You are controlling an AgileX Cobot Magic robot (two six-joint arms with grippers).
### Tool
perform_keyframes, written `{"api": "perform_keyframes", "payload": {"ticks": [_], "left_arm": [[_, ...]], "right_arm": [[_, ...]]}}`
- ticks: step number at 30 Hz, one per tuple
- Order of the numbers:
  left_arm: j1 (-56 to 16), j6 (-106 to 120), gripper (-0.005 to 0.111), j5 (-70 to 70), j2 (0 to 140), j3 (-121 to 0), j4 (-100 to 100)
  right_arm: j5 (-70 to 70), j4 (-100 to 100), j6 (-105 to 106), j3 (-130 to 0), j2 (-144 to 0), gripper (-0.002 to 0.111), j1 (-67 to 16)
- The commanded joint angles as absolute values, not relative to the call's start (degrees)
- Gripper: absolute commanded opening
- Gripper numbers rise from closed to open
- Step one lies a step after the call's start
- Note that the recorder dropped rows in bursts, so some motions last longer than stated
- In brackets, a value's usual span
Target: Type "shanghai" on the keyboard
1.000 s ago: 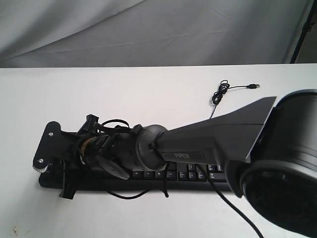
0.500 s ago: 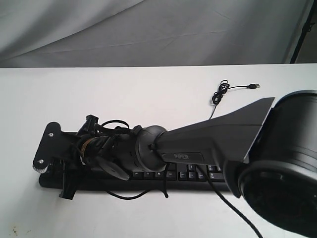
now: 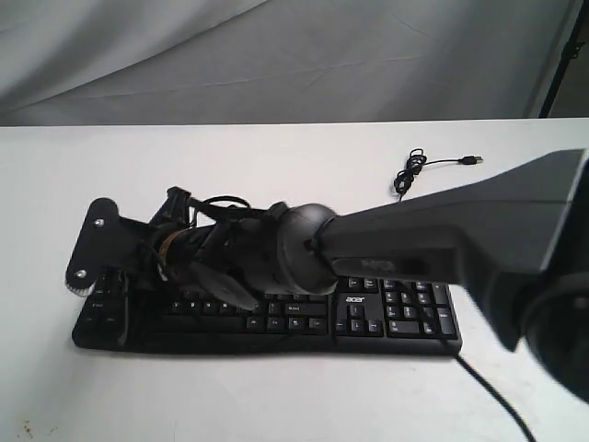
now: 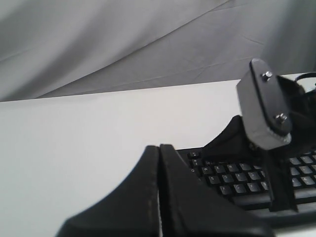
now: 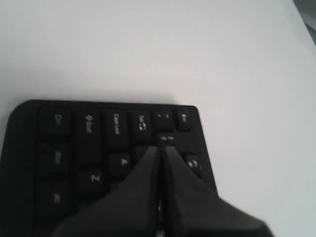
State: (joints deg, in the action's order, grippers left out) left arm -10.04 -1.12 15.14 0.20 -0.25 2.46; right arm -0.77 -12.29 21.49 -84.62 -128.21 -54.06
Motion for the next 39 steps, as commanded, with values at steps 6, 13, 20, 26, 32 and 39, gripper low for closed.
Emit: {"api": "perform_keyframes", "payload": {"ticks": [6, 13, 20, 26, 32, 39], "left_arm": [[-10.2, -1.3, 0.0, 14.9, 0.0, 0.0, 2.7], [-10.2, -1.3, 0.0, 14.9, 0.0, 0.0, 2.7], [-10.2, -1.3, 0.0, 14.9, 0.0, 0.0, 2.7], [-10.2, -1.3, 0.0, 14.9, 0.0, 0.0, 2.7], [-10.2, -1.3, 0.0, 14.9, 0.0, 0.0, 2.7], [-10.2, -1.3, 0.0, 14.9, 0.0, 0.0, 2.7]], "right_arm": [[-8.9, -9.9, 21.2, -64.0, -114.9, 0.0, -46.7], [-10.6, -8.9, 21.2, -61.8, -115.1, 0.0, -45.2], [-14.3, -8.6, 21.0, -61.8, -118.3, 0.0, -45.2], [-14.4, -8.0, 21.1, -61.8, -118.8, 0.0, -44.5], [-14.2, -8.0, 21.1, -61.8, -119.1, 0.0, -44.4], [-13.9, -7.5, 21.0, -61.8, -119.7, 0.0, -44.6]]}}
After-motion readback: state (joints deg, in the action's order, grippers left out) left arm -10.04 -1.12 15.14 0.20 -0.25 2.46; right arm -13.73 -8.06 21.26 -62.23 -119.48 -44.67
